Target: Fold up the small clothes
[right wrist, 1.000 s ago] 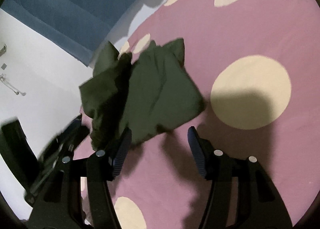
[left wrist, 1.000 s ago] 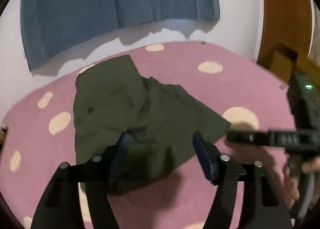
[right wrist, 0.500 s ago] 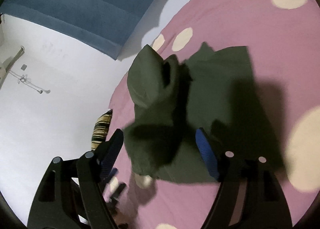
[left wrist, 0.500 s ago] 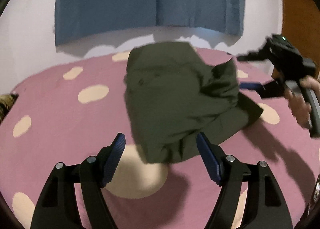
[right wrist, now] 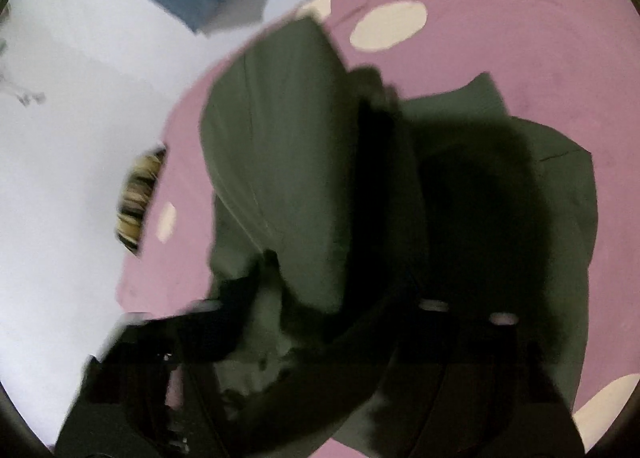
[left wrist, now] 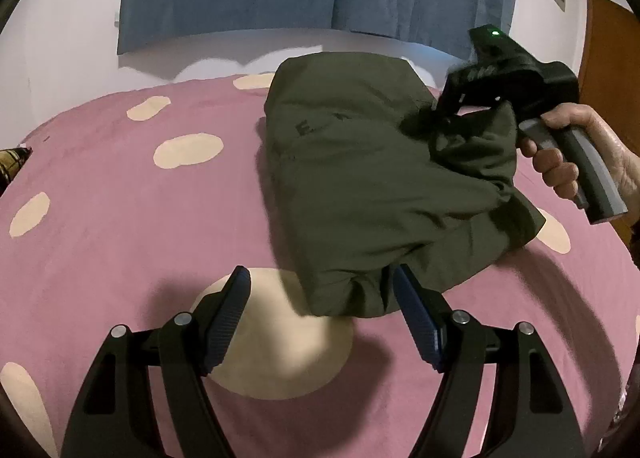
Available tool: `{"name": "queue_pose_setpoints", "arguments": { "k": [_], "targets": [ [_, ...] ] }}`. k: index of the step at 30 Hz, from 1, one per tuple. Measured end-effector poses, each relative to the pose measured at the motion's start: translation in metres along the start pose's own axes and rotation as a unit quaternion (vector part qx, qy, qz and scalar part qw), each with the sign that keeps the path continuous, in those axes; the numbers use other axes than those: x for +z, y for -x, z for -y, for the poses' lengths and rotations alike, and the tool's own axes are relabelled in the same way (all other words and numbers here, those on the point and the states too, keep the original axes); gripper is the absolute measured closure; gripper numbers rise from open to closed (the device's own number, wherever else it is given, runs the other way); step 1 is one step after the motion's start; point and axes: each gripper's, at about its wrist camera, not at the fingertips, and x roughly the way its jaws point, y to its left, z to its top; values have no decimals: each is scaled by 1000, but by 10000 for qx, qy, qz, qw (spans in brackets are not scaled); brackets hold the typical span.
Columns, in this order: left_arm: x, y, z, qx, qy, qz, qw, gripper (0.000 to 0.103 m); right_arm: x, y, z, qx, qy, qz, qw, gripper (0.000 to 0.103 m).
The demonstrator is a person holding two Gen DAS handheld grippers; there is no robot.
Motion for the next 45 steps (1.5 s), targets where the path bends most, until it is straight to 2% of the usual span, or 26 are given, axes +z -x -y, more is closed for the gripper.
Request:
{"name": "queue_pose_setpoints", "arguments": {
  "k": [2,5,12,14,17,20,24,28,32,37,41,45],
  "targets": [
    [0,-2,1,-35,-17,-37,10000,30,-1,1,-8,-62,123,6,9999,87],
    [0,-3,1,-51,-8,-43,10000,30,-1,5,-19,20,192,138,9997,94],
    [6,-11,1,72,127,-92,9999,30,4,44,-64,513,420,612,9959,97],
    [9,-13,3,127,155,-57,9998,30,5,55,-81,573,578,748,9939,97],
    [14,-16,4,169,201,-56,9996,26,12,77,-85,571,591,1011,9915,98],
    [18,-18,9,38,167,-62,9998,24,13,93,-67,611,456,1180,9901,98],
    [19,-21,22,-63,-30,-82,9999,24,1,107,-18,565,104,1297,9899,99],
    [17,-33,33,-135,-137,-271,9994,24,-18,101,41,467,-375,1240,9905,99],
    [14,-42,36,-163,-162,-417,9989,23,-34,83,90,655,-817,1143,9879,99],
    [14,-50,35,-188,-176,-555,9981,23,-41,58,123,873,-1134,1041,9842,98],
    [15,-54,33,-222,-146,-630,9977,22,-42,46,136,1116,-1262,1020,9804,98],
    [15,-57,32,-243,-126,-674,9974,22,-41,37,139,1186,-1311,1010,9790,98]
  ]
}}
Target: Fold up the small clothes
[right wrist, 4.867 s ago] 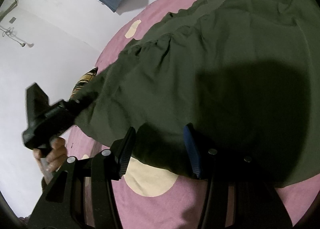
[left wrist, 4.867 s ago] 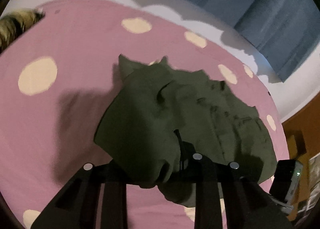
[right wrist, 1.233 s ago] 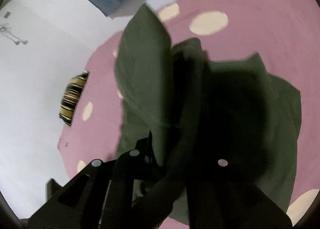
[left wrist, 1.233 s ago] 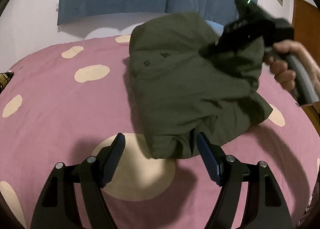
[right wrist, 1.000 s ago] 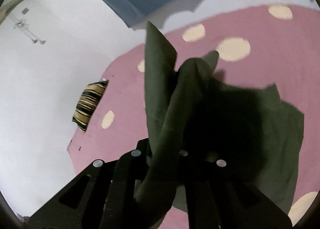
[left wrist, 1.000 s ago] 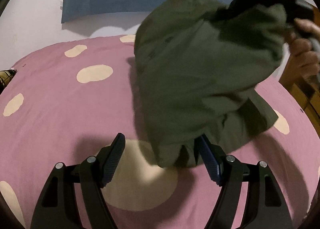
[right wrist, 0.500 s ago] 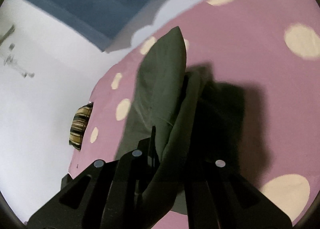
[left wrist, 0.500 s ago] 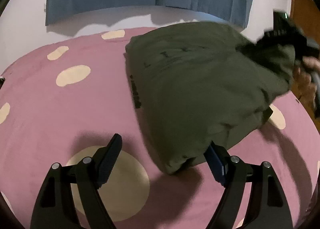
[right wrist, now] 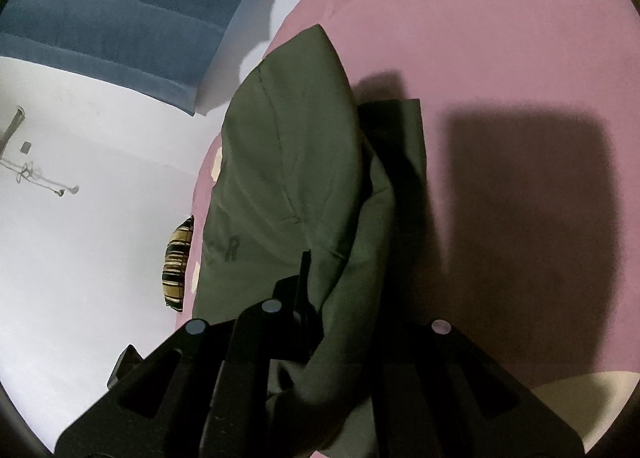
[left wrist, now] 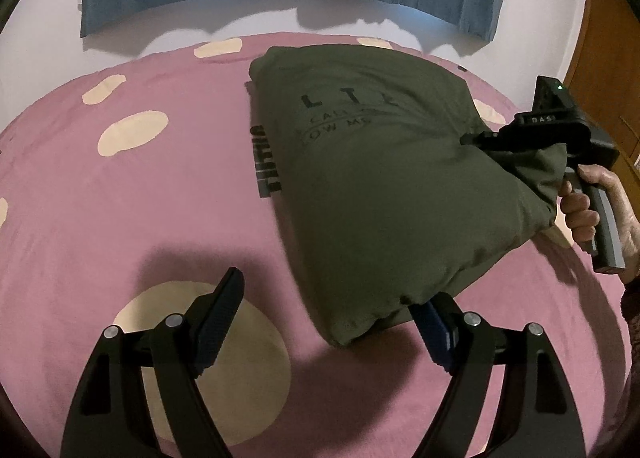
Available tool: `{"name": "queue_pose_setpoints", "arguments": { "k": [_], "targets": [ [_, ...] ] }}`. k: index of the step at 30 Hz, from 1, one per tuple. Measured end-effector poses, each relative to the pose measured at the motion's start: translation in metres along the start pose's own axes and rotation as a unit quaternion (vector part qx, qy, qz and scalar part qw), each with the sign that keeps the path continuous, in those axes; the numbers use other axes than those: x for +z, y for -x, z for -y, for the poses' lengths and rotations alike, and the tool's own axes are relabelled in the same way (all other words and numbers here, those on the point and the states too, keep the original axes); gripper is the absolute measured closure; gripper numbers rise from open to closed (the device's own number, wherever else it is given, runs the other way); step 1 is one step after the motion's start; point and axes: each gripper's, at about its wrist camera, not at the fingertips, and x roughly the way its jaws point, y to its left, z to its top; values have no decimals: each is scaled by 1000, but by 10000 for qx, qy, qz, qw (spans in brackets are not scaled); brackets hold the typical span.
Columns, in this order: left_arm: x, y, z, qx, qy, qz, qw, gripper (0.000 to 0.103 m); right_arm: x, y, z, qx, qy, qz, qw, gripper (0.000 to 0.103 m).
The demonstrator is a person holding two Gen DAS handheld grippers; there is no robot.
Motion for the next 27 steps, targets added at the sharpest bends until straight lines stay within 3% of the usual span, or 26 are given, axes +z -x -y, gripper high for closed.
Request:
{"name": "queue_pose_setpoints", "arguments": {
  "k": [6,9,11,16,19,21,22,23,27],
  "targets": [
    [1,-1,-2,51,48,3,10000,22,-1,3,-5,-12,-50,26,10000,94],
    [0,1,-2,85,92,44,9999,22,-2,13,-12,-74,-119,46,9999,74],
    [0,5,0,112,94,101,9998,22,-6,25,-20,-100,-85,75,9999,44],
    [-2,10,2,138,93,168,9997,23,-32,50,-53,-481,361,70,9982,31],
    [-2,10,-1,83,162,141,9997,23,-46,50,-58,-674,452,37,9967,31],
    [-2,12,0,100,137,160,9997,23,-52,49,-59,-758,448,171,9960,36],
    [-2,12,-1,127,126,173,9997,23,-54,48,-61,-751,483,197,9958,54],
    [-2,13,-2,138,136,176,9997,23,-56,47,-64,-718,522,194,9959,59],
    [-3,15,-7,135,301,199,9993,22,-58,36,-87,-951,885,159,9914,56]
  ]
}}
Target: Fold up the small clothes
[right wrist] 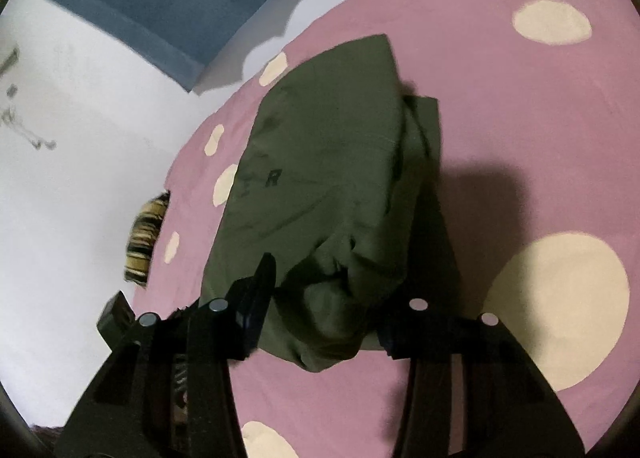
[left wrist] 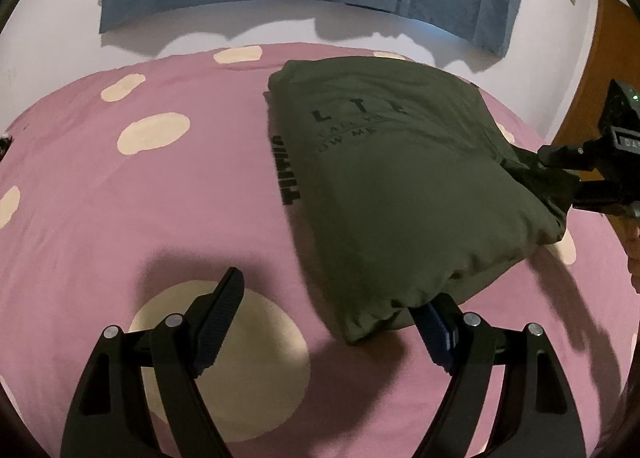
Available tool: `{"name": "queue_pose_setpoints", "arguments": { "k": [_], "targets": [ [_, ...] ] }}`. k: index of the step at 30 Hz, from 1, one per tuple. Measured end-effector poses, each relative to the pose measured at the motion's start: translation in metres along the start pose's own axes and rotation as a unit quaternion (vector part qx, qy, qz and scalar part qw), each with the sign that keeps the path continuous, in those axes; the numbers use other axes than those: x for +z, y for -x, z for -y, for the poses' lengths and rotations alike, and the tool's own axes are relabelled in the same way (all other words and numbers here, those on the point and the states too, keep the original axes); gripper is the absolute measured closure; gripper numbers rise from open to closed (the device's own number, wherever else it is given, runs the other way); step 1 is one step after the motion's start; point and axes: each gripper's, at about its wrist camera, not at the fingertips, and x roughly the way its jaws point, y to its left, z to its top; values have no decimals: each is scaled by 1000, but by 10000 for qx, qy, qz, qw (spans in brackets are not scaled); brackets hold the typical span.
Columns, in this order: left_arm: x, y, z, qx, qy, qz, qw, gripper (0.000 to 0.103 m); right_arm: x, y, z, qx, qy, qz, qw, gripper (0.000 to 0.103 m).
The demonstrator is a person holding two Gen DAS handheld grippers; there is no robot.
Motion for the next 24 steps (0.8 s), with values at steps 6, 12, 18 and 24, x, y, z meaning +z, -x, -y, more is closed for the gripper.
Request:
{"name": "queue_pose_setpoints", "arguments": {
  "k": [6,12,18,24],
  "targets": [
    [0,-1,-3,-26,102,-60,9999,22,-2,6,-8,-235,206,40,9995,32],
    [0,-3,-5,-60,145,-89,9998,22,-12,7,-2,-260,139,9,9996,30],
    [1,-3,-5,-76,171,-107,9998,22,-10,-7,-3,-461,221,-84,9987,44],
    [1,-6,-7,-153,265,-157,9994,22,-8,-1,2,-556,234,100,9981,82]
  ]
}}
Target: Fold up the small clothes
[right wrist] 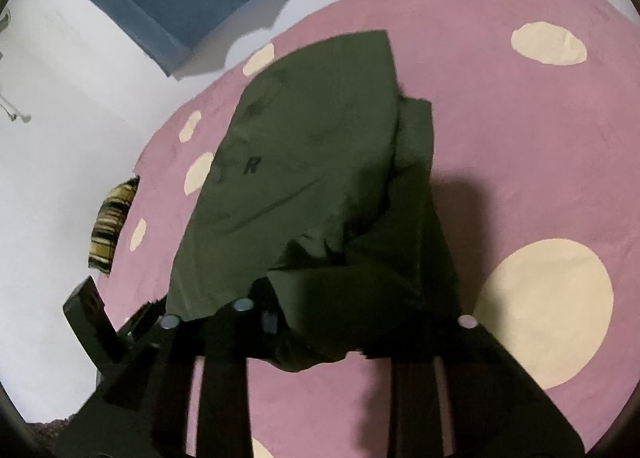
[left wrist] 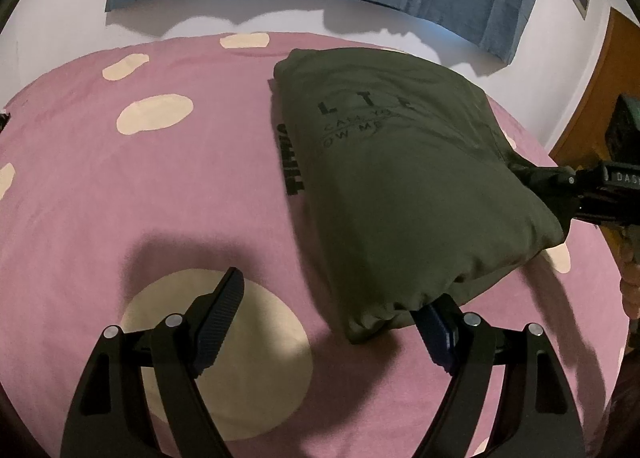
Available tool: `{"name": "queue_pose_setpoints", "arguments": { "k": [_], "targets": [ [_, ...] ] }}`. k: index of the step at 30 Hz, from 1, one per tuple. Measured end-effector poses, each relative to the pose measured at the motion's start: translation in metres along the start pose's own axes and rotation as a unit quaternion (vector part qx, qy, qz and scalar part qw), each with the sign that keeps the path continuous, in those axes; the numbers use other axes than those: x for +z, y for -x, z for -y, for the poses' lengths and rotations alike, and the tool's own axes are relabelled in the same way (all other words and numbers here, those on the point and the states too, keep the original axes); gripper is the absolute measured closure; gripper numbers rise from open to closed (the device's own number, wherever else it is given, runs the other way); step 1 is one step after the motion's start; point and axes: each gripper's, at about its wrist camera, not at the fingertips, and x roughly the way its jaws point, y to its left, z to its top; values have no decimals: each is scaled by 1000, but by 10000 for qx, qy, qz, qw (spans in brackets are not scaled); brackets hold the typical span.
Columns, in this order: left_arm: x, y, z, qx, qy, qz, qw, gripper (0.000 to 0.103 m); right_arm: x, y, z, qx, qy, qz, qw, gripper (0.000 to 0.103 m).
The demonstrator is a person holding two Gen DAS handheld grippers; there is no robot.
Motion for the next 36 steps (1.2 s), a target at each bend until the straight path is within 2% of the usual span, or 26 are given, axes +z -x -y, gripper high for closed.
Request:
{"name": "queue_pose_setpoints", "arguments": {
  "k": [2,8,16,21,23,27,29,32,36],
  "targets": [
    [0,-1,-1,-31,34,-30,10000,22,-1,2,10,61,-95,89,9999,86],
    [-2,-4,2,-45,-5,-91,9999,22,-10,-16,41,227,-432,11,9988,87],
    [-2,-13,-3,-175,91,-297,9994,22,-24,-32,76,941,-943,156,9910,89],
    [-4,-10,-3,-160,74,-273,9995,22,-24,-29,85,1241,-1064,213,9863,86],
    [-6,-7,-5,-169,53,-284,9994,22,-23,-26,87,1299,-1079,198,9854,78],
    [-12,10,-10,-434,-164,-194,9987,22,-26,-15,86,1431,-1097,113,9835,66],
    [-13,23,-11,-547,-351,-90,9978,22,-24,-2,82,1286,-913,178,9873,53],
    [-3,42,-13,-606,-473,159,9969,22,-11,12,75,1254,-667,275,9895,49],
    [25,48,-20,-809,-319,331,9957,22,24,14,64,1047,-370,406,9930,45]
  ]
}}
